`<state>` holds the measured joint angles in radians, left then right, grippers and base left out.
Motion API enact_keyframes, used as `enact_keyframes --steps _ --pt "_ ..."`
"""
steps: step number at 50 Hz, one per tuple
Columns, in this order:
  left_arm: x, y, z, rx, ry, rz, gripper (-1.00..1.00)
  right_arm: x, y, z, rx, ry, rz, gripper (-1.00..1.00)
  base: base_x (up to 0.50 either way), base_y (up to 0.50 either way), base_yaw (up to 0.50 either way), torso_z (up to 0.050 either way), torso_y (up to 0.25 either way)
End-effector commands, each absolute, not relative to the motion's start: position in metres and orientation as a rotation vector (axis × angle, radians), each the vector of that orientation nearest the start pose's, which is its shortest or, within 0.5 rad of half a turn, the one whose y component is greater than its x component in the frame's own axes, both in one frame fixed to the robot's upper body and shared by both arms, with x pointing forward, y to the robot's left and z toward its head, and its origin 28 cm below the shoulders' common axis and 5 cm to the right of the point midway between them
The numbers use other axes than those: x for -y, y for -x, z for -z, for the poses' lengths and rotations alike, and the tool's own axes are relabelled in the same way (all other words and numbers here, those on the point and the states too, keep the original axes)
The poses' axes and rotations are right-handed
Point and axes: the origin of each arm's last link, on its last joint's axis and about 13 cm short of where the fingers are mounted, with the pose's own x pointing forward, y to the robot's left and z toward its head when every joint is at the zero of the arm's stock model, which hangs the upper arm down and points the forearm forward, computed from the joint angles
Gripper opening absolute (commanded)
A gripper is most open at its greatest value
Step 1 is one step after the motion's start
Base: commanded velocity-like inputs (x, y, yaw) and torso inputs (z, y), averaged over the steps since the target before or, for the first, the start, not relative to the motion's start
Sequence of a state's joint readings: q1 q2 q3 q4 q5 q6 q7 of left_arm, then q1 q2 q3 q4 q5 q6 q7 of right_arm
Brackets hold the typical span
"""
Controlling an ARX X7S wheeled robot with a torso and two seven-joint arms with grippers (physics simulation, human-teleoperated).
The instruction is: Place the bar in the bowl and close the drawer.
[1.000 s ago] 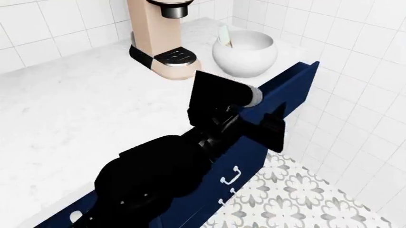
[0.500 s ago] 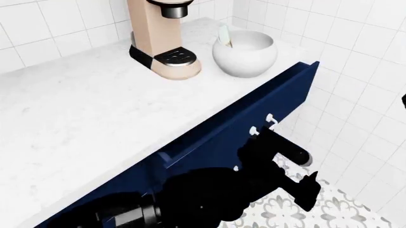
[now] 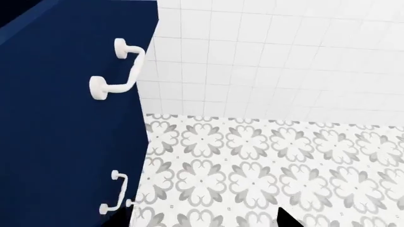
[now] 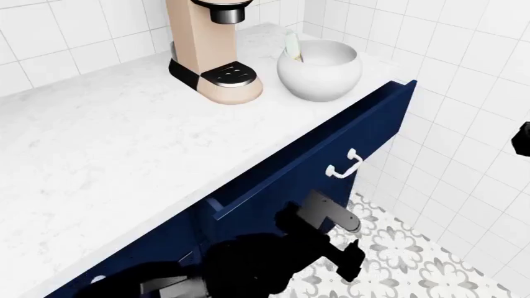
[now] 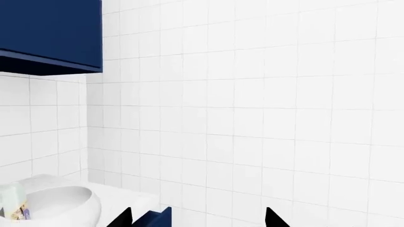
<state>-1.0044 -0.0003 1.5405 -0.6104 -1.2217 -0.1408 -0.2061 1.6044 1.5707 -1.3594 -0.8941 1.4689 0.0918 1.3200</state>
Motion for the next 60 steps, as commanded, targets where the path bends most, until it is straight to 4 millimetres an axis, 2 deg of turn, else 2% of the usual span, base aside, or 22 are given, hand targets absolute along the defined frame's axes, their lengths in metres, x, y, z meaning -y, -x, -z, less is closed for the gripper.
enact_keyframes --steps 1,17,31,60 --pt "-0.07 -0.311 -0.044 -0.498 -0.159 0.677 1.0 0.174 -0.146 -0.284 0.286 0.075 0.441 1.0 0.0 0.0 0.0 0.0 0.0" --pt "-0.092 -0.33 -0.042 -0.512 -0.159 0.543 1.0 0.172 -0.145 -0.281 0.282 0.077 0.437 1.0 0.0 0.0 0.0 0.0 0.0" --pt "-0.105 -0.33 -0.029 -0.55 -0.15 0.472 1.0 0.171 -0.143 -0.279 0.279 0.077 0.44 1.0 0.0 0.0 0.0 0.0 0.0" --pt "-0.14 -0.347 -0.026 -0.591 -0.12 0.188 1.0 0.169 -0.141 -0.278 0.274 0.079 0.424 1.0 0.0 0.0 0.0 0.0 0.0"
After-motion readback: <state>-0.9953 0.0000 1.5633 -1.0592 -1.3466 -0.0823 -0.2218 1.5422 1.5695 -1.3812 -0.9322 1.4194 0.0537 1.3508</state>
